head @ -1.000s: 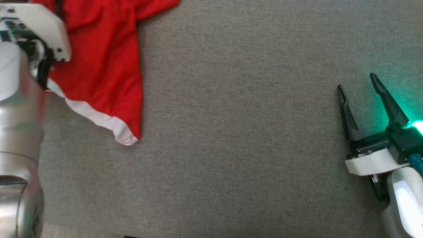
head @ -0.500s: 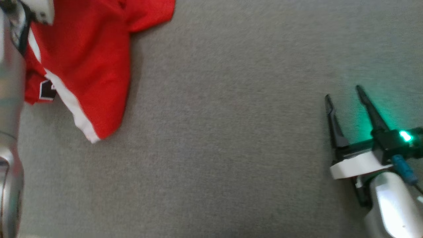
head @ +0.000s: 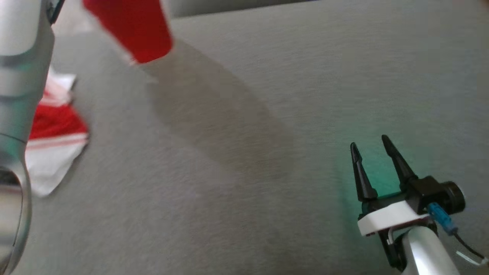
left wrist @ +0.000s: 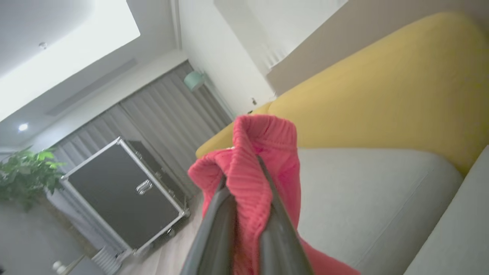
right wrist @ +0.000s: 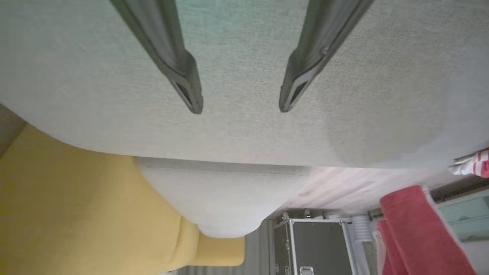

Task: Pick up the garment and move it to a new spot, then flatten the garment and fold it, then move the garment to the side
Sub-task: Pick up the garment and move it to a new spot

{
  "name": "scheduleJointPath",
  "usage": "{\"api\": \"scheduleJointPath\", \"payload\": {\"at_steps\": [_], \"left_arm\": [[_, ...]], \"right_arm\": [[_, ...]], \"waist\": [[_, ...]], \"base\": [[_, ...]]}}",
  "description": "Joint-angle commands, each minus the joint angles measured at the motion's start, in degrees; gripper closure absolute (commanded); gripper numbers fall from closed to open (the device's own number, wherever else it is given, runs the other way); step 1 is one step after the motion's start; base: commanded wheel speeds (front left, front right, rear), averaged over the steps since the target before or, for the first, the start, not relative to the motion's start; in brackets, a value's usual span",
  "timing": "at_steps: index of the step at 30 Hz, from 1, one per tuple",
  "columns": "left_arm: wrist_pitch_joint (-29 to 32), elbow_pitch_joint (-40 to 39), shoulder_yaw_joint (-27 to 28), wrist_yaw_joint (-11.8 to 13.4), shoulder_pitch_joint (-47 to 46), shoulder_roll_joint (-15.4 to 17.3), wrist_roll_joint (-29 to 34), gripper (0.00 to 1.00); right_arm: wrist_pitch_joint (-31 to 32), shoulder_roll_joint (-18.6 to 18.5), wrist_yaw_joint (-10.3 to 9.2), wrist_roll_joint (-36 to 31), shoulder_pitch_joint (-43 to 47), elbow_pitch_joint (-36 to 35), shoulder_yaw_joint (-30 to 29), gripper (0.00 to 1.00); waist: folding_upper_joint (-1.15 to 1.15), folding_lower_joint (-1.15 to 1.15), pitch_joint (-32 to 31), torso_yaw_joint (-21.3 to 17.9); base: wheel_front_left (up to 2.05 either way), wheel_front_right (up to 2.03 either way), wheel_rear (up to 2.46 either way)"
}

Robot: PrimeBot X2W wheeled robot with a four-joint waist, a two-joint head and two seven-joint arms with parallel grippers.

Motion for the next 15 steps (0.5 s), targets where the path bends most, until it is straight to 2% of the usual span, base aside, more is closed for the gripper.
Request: {"api": "scheduleJointPath", "payload": {"at_steps": [1,4,9,12,15], "left_arm": [[-0.7,-2.9,-0.8,0.1,-5.2,2.6,-1.6,1.00],[-1.9,-4.6,-3.8,0.1,-5.7,2.1,-4.0,1.00],[-4.3,-7.3,-7.6,0.1,-3.7,1.1,-7.8,1.00],[-6.4,-10.3,-9.0,0.1,2.1,0.5,-10.7,1.00],[-7.4,-14.8,-10.0,0.4,12.5,0.3,-12.6,1.00]], "right_arm": [[0.0,0.4,-0.04,1.1,-0.1,-1.7,1.7,0.00],[0.0,0.5,-0.04,2.9,-0.2,-2.7,2.4,0.00],[0.0,0.5,-0.04,4.8,-0.1,-3.7,2.6,0.00],[0.0,0.5,-0.04,5.4,0.6,-3.8,2.2,0.00],[0.0,0.5,-0.04,5.7,1.8,-3.8,1.5,0.00]], "waist": [[0.00,0.01,-6.7,-9.8],[0.00,0.01,-6.5,-13.0],[0.00,0.01,-5.1,-14.9],[0.00,0.01,-4.8,-15.2],[0.00,0.01,-5.4,-14.8]], "base": [[0.00,0.00,0.00],[0.00,0.00,0.00],[0.00,0.00,0.00],[0.00,0.00,0.00],[0.00,0.00,0.00]]}}
